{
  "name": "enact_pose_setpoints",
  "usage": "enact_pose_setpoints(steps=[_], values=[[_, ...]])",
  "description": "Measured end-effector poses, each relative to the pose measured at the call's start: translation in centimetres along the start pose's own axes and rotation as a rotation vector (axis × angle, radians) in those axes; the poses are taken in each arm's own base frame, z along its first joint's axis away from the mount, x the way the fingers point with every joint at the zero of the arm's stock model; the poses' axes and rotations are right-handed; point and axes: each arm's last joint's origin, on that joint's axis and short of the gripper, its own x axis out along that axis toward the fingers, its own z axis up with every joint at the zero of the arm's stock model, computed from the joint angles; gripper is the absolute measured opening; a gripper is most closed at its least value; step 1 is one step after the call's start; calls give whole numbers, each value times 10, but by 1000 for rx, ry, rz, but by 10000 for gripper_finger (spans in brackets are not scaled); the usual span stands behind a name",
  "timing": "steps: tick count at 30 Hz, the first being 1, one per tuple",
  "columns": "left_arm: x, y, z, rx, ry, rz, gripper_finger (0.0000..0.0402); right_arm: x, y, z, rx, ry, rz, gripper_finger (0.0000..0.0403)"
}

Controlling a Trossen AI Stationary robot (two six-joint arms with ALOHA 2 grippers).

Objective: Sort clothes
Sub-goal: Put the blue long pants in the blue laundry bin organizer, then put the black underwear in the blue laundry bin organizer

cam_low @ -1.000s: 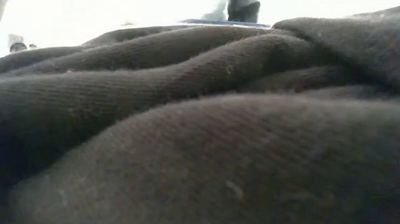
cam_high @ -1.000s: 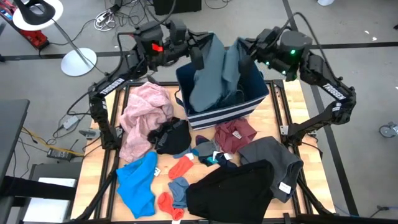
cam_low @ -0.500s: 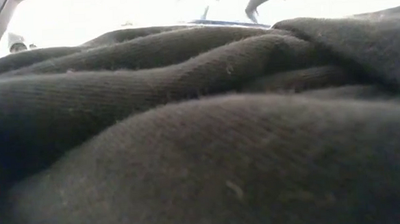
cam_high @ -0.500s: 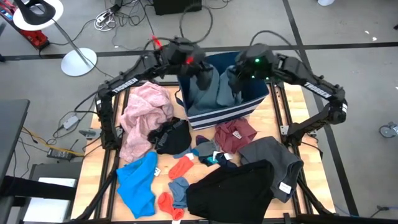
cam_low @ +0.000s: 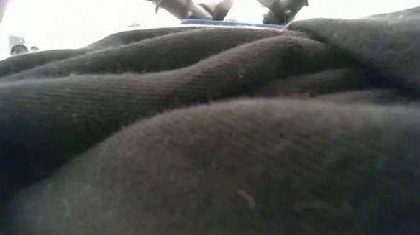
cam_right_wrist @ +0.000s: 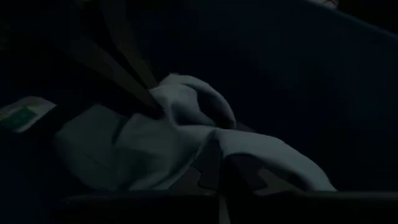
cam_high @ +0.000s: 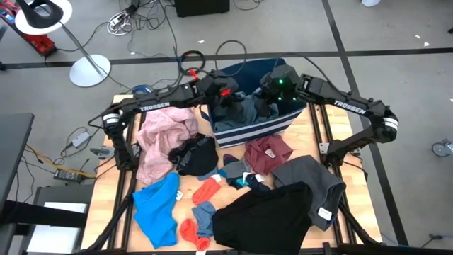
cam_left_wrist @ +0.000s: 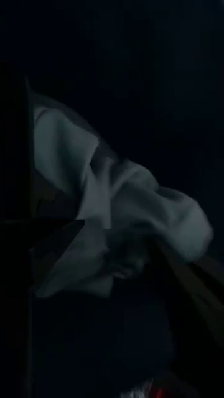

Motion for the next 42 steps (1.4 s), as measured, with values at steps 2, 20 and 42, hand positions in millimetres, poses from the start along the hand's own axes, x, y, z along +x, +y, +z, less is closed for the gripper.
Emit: enact_pose_setpoints(steps=[2, 20, 42], values=[[2, 2, -6, -3, 14, -16, 1, 1, -3, -1, 6, 8, 2, 22], [-3, 3, 13, -39, -111, -91, 155, -8, -8, 2, 55, -33, -5, 173], [-96, -8, 6, 34, -95, -79, 140, -131, 0, -24, 130, -168, 86, 171]])
